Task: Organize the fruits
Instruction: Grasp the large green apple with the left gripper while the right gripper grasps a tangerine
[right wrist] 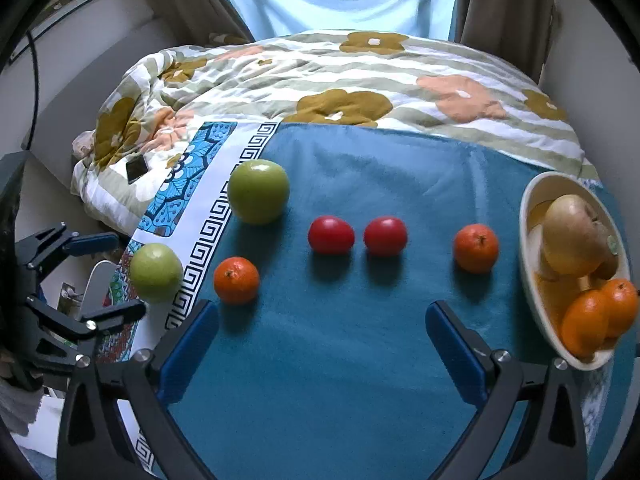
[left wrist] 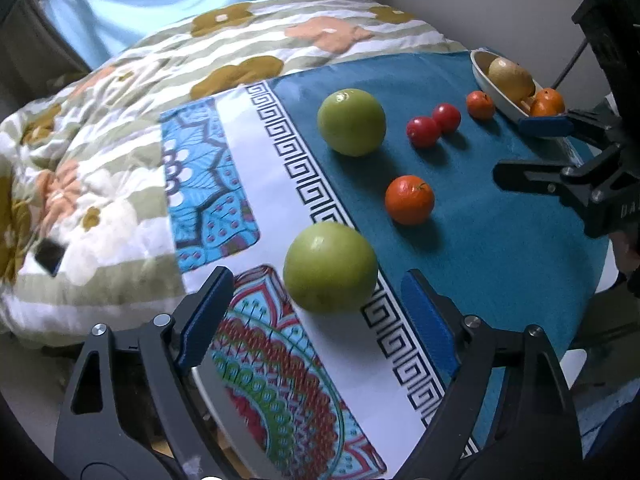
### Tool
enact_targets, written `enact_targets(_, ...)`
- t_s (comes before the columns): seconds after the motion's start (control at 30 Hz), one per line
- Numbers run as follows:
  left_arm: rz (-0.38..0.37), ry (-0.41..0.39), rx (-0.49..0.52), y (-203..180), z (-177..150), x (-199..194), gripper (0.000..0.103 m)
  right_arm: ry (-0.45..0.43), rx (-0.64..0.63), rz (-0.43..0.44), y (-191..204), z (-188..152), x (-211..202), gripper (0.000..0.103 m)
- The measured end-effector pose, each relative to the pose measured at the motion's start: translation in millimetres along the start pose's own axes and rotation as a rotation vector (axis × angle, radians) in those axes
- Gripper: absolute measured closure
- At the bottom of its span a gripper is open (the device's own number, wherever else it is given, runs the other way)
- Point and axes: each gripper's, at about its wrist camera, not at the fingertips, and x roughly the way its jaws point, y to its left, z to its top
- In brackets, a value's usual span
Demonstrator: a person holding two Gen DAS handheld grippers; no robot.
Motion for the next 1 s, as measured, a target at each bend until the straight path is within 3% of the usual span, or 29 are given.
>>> enact_targets(0.27, -0.036, 0.021, 0.041, -2, 6, 20, 0.033, 0.023, -0.001, 0.01, 9, -2, 16, 0.002)
enact_targets(0.37, -0.049, 0.031, 0.048, -2, 6, 24, 0.045, 0.031, -0.005, 0.018, 12, -2, 20, 0.005)
enact_targets(0.47, -0.051, 0.025, 0.055, -2, 6, 24, 0.045, 0.035, -0.016, 0.028, 15, -3, 23, 0.007)
enact_targets(0.53, -0.059, 0.026, 0.049, -1, 5, 23, 0.045, 0.042, -0.029, 0.037, 19, -3, 25, 0.015)
enact_targets(0.67, -0.062, 0.029, 0.038, 3, 3, 22, 0.045, 0.052, -0.047, 0.055, 25, -3, 31, 0.02)
enact_targets(0.73, -0.054, 0.03, 0.039, 3, 1, 21, 0.045, 0.058, -0.058, 0.065, 27, -3, 35, 0.028)
enact_targets(1.0, -0.042, 0.035, 0.033, 8, -3, 19, 0.045, 0.067, -0.114, 0.09, 41, 0, 45, 0.041)
